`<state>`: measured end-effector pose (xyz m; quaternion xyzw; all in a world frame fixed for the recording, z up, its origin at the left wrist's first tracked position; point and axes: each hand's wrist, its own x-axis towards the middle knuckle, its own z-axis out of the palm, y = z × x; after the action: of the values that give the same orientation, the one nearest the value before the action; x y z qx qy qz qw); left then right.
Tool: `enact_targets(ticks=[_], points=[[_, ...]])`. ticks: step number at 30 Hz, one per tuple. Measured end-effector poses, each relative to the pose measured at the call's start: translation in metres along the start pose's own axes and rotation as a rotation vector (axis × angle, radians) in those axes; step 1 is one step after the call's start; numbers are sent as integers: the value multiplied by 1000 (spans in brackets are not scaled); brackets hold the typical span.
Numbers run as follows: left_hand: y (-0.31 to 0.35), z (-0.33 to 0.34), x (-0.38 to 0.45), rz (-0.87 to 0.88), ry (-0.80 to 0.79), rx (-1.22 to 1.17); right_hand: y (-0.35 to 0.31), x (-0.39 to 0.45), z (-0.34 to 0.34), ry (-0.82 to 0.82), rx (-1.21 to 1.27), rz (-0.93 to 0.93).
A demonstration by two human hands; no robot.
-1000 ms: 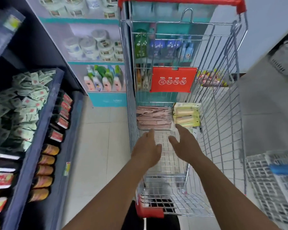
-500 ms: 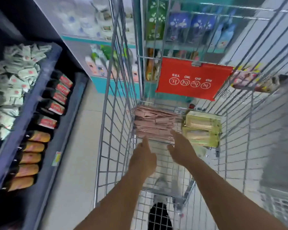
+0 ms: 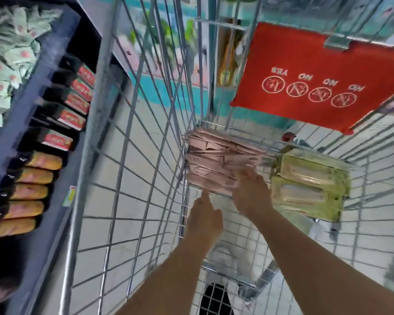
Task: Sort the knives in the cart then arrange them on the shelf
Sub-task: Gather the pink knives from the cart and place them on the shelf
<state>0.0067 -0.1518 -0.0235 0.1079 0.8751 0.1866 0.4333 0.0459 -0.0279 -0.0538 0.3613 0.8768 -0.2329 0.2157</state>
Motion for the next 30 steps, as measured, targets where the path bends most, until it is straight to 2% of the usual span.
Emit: enact_targets(ticks=[9, 11, 14, 17, 21, 25, 28, 30], points=[[-13, 8, 3, -138, 129, -240, -16, -44, 39, -83, 144, -190], [-16, 8, 2, -150, 131, -248, -15, -49, 40, -75, 174, -170], [-14, 7, 5, -189, 138, -259, -9, -46, 30, 20, 182, -107], [-4, 11, 10, -227, 137, -263, -2, -30, 19, 116, 68, -91], [11, 17, 16, -308, 131, -334, 4, -3, 14, 45, -73, -141], [21, 24, 32, -370, 168, -310, 7, 6, 8, -13, -128, -145], [25, 29, 41, -447, 233, -316, 10, 6, 3, -38, -71, -152], [27, 30, 42, -523, 253, -468, 10, 5, 1, -52, -37, -165]])
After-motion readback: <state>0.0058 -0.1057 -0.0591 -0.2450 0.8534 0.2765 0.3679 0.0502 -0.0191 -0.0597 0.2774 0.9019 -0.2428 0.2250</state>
